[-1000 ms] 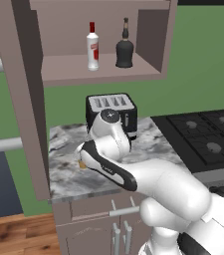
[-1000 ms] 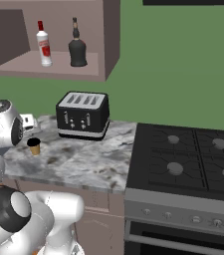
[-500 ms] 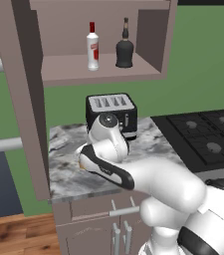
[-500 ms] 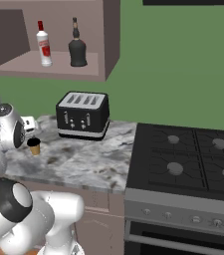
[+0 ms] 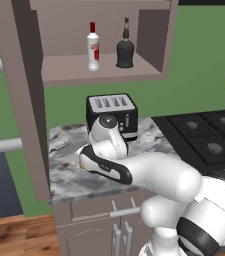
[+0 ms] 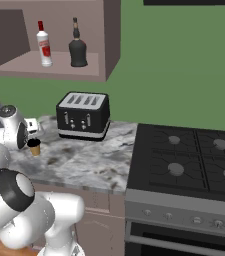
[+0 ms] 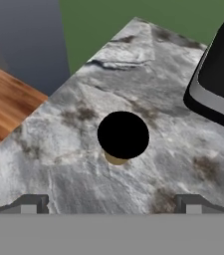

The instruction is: Sort all alcoholic drinks to one cabinet, and non-alcoholic drinks to the other.

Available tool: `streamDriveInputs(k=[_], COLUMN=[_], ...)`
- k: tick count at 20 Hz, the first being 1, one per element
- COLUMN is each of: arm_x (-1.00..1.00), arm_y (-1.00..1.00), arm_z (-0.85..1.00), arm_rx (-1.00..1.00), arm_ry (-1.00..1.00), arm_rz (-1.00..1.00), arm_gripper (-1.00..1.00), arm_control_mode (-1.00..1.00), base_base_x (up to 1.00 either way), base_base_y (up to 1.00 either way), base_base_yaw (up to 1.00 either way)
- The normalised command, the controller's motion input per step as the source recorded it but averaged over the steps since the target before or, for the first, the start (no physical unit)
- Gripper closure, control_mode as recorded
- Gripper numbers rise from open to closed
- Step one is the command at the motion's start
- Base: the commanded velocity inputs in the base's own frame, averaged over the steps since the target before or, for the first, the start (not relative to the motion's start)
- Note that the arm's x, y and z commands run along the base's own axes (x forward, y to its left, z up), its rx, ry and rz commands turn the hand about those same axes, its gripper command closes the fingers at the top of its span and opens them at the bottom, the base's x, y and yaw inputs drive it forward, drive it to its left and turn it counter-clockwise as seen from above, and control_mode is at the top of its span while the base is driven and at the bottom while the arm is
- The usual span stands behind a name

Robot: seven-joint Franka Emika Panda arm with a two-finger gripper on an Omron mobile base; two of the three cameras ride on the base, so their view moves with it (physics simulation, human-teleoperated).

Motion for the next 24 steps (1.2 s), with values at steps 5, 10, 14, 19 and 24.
streamDriveInputs(k=[5,10,14,19,24], arm_x=[0.13,0.11,0.09,0.10,0.12], arm_y=[0.01,0.05,0.10,0.08,0.02], arm_z=[-0.14,-0.13,-0.10,-0.07,-0.06], arm_rx=[0.00,0.00,0.00,0.00,0.00], arm_ry=[0.02,0.03,0.02,0.02,0.02], arm_rz=[0.00,0.00,0.00,0.00,0.00], arm_gripper=[-1.00,-1.00,-1.00,-1.00,-1.00], arm_control_mode=[-1.00,-1.00,-1.00,-1.00,-1.00], base_base_x=[0.00,0.00,0.00,0.00,0.00], base_base_y=[0.00,0.00,0.00,0.00,0.00], base_base_yaw=[0.00,0.00,0.00,0.00,0.00])
